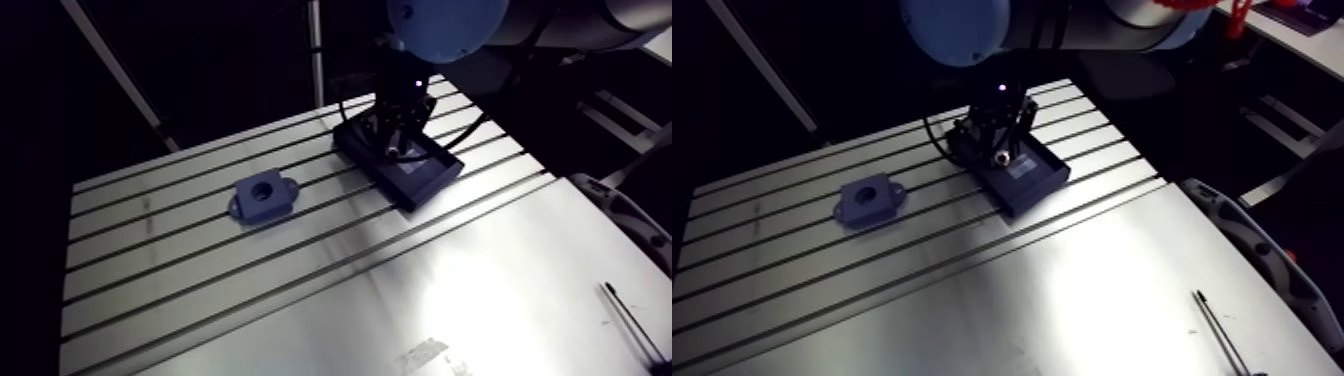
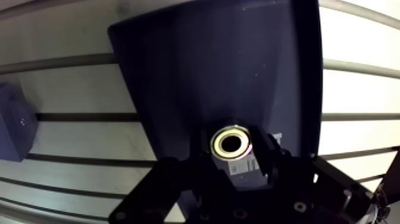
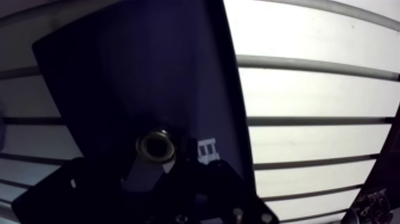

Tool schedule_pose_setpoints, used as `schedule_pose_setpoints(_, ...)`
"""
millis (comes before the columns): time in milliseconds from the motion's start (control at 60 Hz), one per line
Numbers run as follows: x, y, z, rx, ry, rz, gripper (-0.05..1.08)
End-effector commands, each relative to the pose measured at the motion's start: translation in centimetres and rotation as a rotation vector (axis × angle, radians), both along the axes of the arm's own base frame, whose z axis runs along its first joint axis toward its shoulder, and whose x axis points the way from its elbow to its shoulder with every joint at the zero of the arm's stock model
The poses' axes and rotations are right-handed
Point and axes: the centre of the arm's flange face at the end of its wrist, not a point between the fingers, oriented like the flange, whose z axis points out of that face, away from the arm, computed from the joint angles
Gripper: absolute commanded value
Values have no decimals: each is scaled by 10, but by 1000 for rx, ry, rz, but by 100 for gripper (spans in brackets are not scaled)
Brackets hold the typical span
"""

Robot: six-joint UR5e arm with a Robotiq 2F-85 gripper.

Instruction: Pick up the bearing and press it into the housing until flush.

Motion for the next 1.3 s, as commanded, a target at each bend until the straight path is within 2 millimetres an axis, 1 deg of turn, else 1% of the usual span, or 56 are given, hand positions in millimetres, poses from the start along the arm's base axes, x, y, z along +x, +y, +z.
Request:
schedule_pose_setpoints(17, 0, -1, 0, 0, 0, 2, 52)
schedule_pose_setpoints(83, 0, -1, 0, 0, 0, 2, 55)
schedule_pose_setpoints(317, 0, -2, 0, 0, -1, 4, 56)
schedule_pose_setpoints(467, -1, -3, 0, 0, 0, 5, 59)
schedule_pose_setpoints(683, -3, -3, 9, 1, 13, 8, 62)
schedule_pose_setpoints(783, -3, -5, 19, 1, 21, 9, 63)
schedule_pose_setpoints(800, -2, -5, 24, 3, 24, 9, 63)
schedule_pose_setpoints(817, -2, -5, 24, 3, 24, 9, 63)
schedule_pose_setpoints(833, -1, -6, 30, 4, 26, 8, 63)
schedule_pose_setpoints(850, -1, -6, 30, 4, 26, 8, 63)
schedule_pose_setpoints(867, 0, -6, 36, 5, 28, 8, 63)
schedule_pose_setpoints(917, 1, -8, 42, 5, 24, 6, 64)
schedule_pose_setpoints(950, 5, -9, 52, 0, 8, -19, 64)
schedule_pose_setpoints(967, 5, -9, 52, 0, 8, -19, 64)
schedule_pose_setpoints(1033, 6, -17, 60, 1, -2, -35, 65)
schedule_pose_setpoints(1050, 6, -24, 65, 2, 1, -33, 65)
schedule_pose_setpoints(1067, 6, -24, 65, 2, 1, -33, 65)
schedule_pose_setpoints(1083, 5, -33, 69, 6, 3, -26, 66)
schedule_pose_setpoints(1100, 5, -33, 69, 6, 3, -26, 66)
schedule_pose_setpoints(1117, 4, -41, 72, 6, 4, -24, 66)
schedule_pose_setpoints(1133, 4, -41, 72, 6, 4, -24, 66)
schedule_pose_setpoints(1150, 3, -48, 73, 7, 3, -24, 66)
schedule_pose_setpoints(1167, 3, -48, 73, 7, 3, -24, 66)
schedule_pose_setpoints(1183, 1, -53, 74, 8, 2, -27, 66)
schedule_pose_setpoints(1200, 1, -53, 74, 8, 2, -27, 66)
schedule_pose_setpoints(1217, 0, -60, 75, 8, -1, -32, 67)
schedule_pose_setpoints(1233, 0, -60, 75, 8, -1, -32, 67)
schedule_pose_setpoints(1250, -1, -67, 75, 8, -6, -34, 67)
schedule_pose_setpoints(1267, -1, -67, 75, 8, -6, -34, 67)
schedule_pose_setpoints(1300, -4, -85, 78, 10, -9, -28, 67)
